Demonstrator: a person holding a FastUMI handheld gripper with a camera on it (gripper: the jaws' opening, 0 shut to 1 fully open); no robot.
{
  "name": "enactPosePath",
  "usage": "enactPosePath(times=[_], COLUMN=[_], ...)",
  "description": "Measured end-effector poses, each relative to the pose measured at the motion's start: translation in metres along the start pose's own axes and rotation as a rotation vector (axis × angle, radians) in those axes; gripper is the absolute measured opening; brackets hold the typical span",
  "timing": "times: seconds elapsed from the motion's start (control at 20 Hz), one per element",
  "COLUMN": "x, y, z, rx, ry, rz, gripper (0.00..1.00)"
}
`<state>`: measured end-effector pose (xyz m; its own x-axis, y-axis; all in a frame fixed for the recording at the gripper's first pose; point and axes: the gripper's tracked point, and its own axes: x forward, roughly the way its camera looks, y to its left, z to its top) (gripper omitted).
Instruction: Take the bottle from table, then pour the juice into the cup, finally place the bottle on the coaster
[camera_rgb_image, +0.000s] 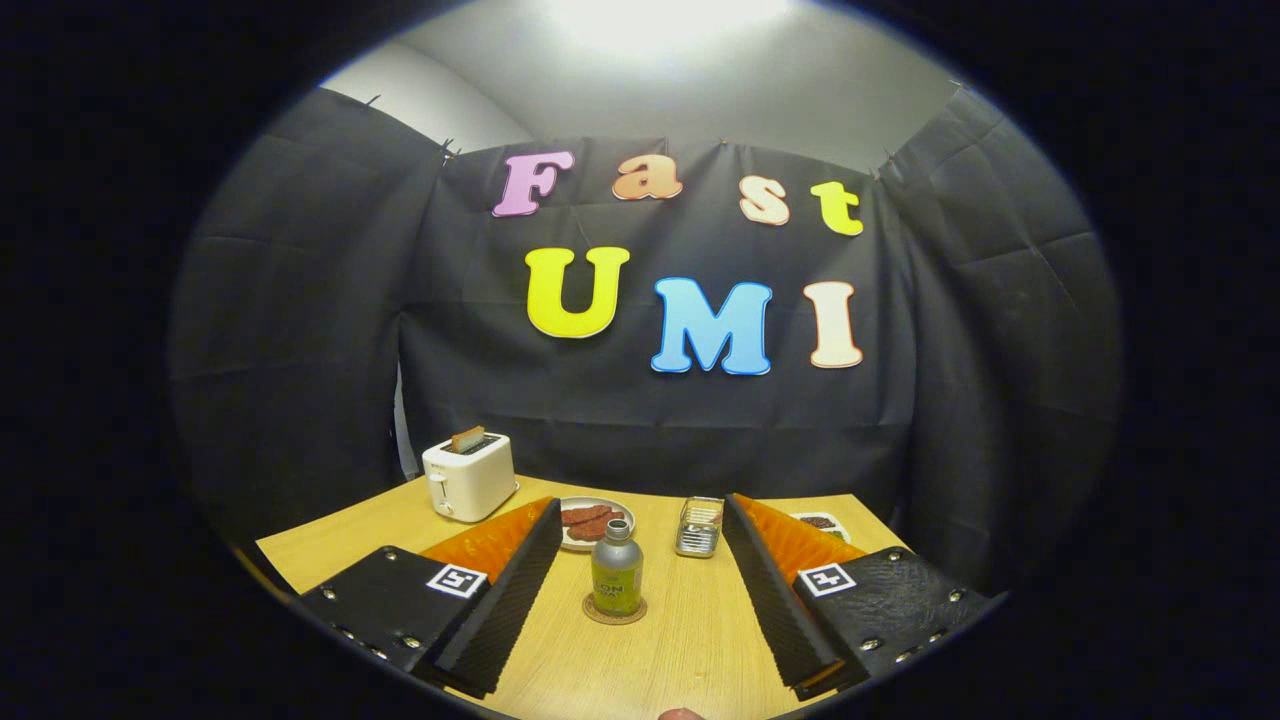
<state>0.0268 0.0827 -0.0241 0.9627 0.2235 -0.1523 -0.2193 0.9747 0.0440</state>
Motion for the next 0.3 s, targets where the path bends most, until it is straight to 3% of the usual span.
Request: enactPosePath(times=[0.3], x=[-0.029], y=[-0.002], z=[0.017], rx=[0.029], ry=[-0.067], rz=[-0.003], gripper=[0.98])
